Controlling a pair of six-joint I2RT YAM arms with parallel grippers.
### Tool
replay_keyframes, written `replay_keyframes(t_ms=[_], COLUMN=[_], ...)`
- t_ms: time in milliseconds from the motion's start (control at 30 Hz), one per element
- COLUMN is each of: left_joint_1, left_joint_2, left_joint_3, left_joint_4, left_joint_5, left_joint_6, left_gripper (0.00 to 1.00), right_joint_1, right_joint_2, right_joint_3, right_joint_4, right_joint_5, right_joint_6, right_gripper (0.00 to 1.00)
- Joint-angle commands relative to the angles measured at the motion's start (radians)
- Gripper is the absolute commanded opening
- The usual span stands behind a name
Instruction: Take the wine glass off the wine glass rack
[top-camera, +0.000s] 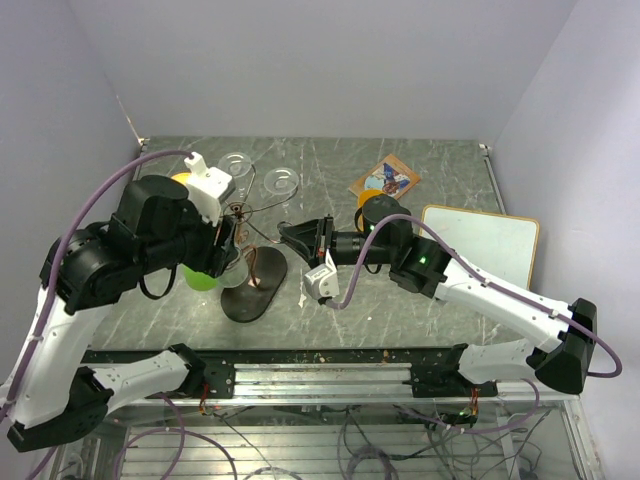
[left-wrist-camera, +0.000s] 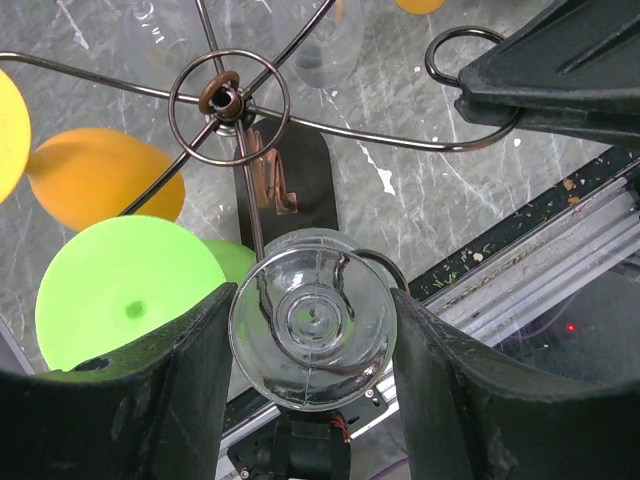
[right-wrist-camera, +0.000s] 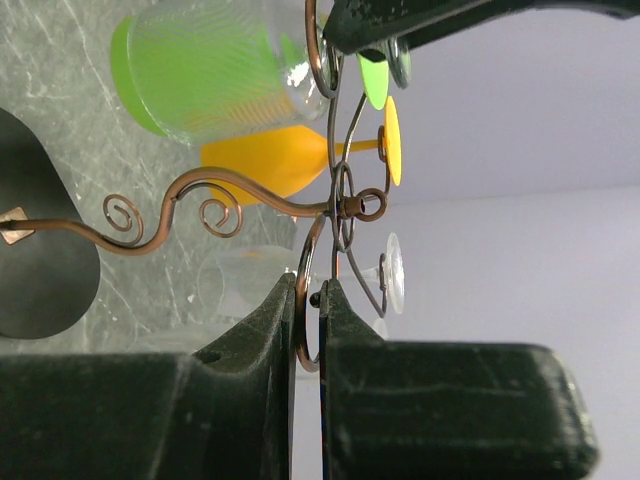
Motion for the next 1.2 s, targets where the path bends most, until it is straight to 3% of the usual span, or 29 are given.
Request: replay_keyframes(t_ms=[0, 467, 833, 1167], left_joint_1=[-0.003, -0.003, -0.003, -0.003], left_joint_2=[0.022, 0.076, 0.084, 0.03], left_joint_3=[0.039, 0.038, 0.024, -0.004], left_joint_4=[0.061, 0.153, 0.183, 0.193], left_joint_5=[0.022, 0.144, 0.134, 0.298], left_joint_6=[0.035, 0.052, 0.045, 0.084], left_gripper=[0.07, 0.07, 0.07, 0.07], right_joint_1=[0.008, 0.023, 0.026, 0.03], right_joint_2=[0.006, 0.02, 0.024, 0.005], right_joint_3=[0.007, 0.024, 0.025, -0.001], right_joint_4=[-0.126, -0.132, -0.122, -0.041], right_joint_5=[-0.026, -0.013, -0.007, -0.005], right_joint_6=[0.041, 0.047, 0.057, 0.105], right_gripper=[0.0, 0.0, 0.0, 0.0])
